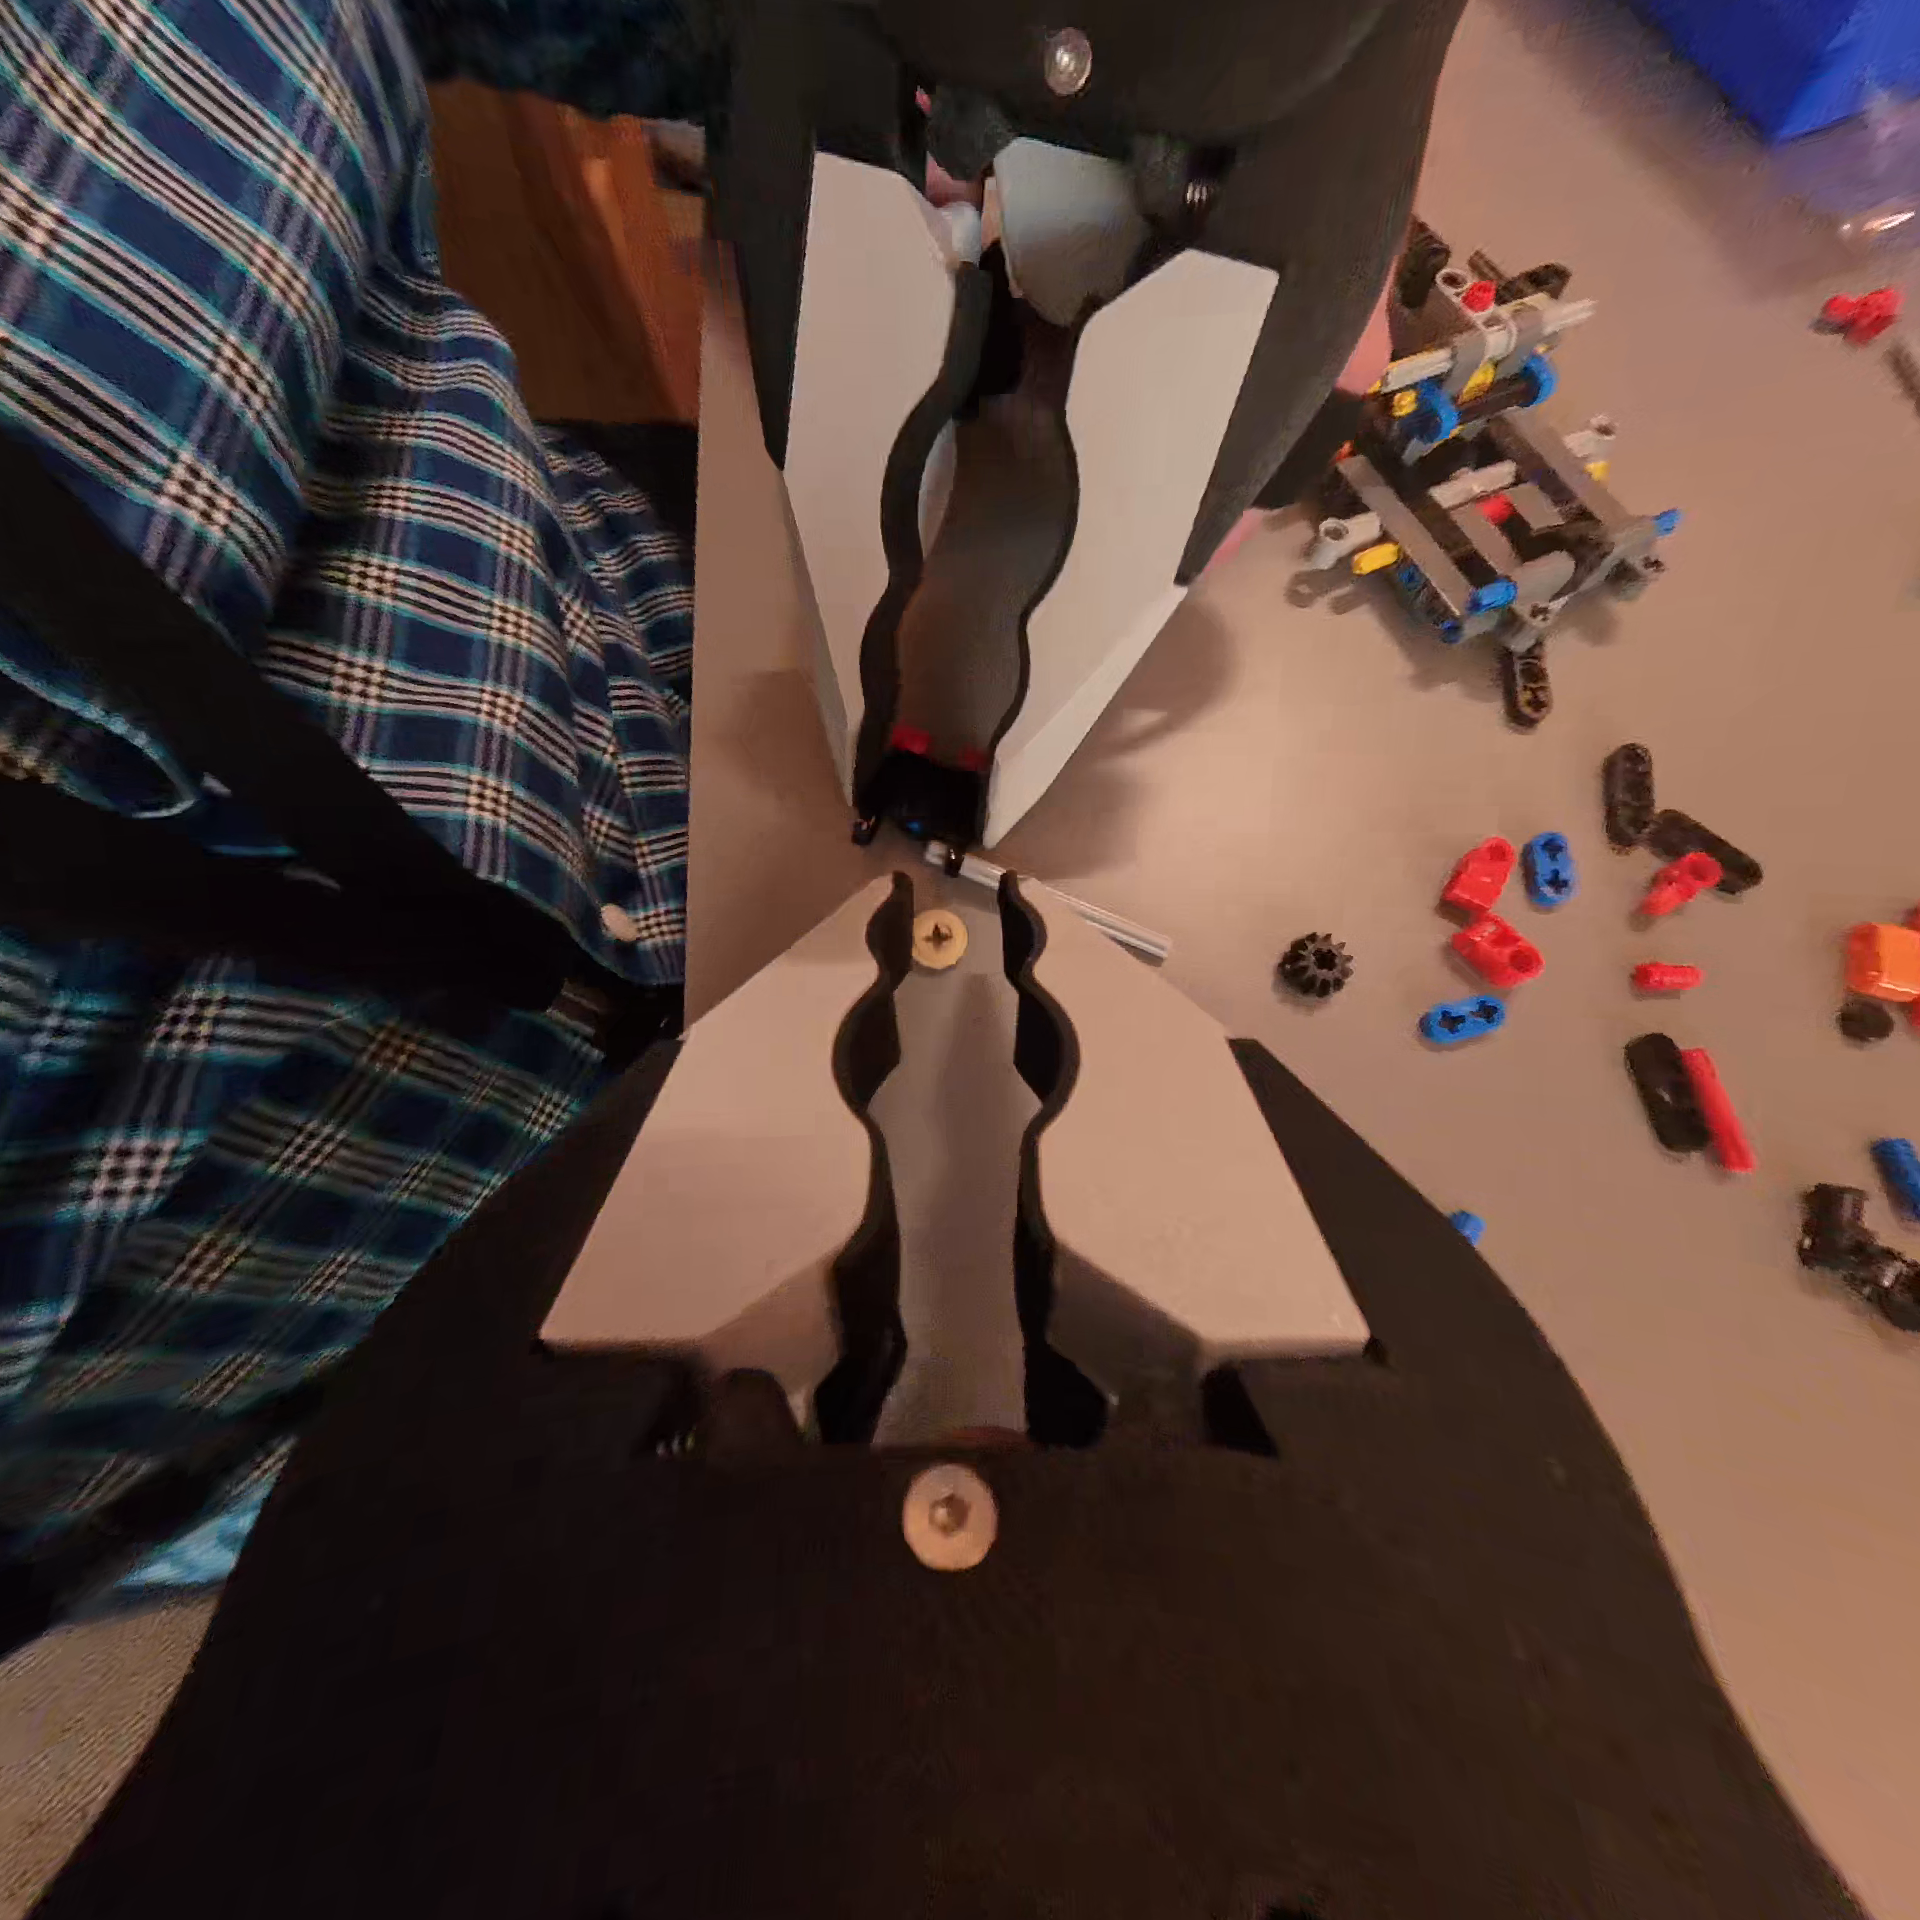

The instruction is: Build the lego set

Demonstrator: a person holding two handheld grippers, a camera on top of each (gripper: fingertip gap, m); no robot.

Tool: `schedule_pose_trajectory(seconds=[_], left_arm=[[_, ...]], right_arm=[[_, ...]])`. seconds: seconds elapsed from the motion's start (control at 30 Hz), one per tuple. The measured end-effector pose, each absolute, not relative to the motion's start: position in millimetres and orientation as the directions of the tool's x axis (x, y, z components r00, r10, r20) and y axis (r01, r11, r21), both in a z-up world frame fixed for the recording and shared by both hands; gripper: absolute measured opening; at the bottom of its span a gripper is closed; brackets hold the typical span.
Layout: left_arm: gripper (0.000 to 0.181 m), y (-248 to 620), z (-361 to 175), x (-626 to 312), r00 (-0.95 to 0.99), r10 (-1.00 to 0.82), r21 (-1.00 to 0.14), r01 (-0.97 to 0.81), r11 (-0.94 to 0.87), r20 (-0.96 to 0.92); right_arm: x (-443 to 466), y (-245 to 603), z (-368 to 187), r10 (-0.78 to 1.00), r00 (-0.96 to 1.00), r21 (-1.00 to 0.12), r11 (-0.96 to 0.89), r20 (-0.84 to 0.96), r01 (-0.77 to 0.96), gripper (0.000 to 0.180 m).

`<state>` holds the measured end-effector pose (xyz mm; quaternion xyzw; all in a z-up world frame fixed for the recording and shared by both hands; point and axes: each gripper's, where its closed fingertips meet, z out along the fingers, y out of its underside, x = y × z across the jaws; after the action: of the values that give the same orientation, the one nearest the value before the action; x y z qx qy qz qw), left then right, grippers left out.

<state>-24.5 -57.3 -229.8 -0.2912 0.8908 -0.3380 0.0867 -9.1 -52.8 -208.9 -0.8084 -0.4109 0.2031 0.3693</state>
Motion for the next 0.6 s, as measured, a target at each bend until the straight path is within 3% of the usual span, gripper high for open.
schedule_pose_trajectory(seconds=[0.07, 0.23, 0.6], left_arm=[[0.023, -57, -230, -24, -0.806, -0.59, -0.653, -0.471, 0.592, 0.046], [0.024, -57, -232, -22, -0.787, -0.616, -0.663, -0.482, 0.572, 0.04], [0.024, -55, -234, -19, -0.791, -0.611, -0.682, -0.471, 0.56, 0.045]], right_arm=[[-8, -48, -212, 0.778, 0.627, -0.754, -0.389, 0.039, 0.529, 0.011], [-16, -44, -220, 0.745, 0.667, -0.745, -0.441, 0.007, 0.501, 0.019], [-14, -38, -222, 0.733, 0.68, -0.764, -0.448, -0.016, 0.465, 0.008]])
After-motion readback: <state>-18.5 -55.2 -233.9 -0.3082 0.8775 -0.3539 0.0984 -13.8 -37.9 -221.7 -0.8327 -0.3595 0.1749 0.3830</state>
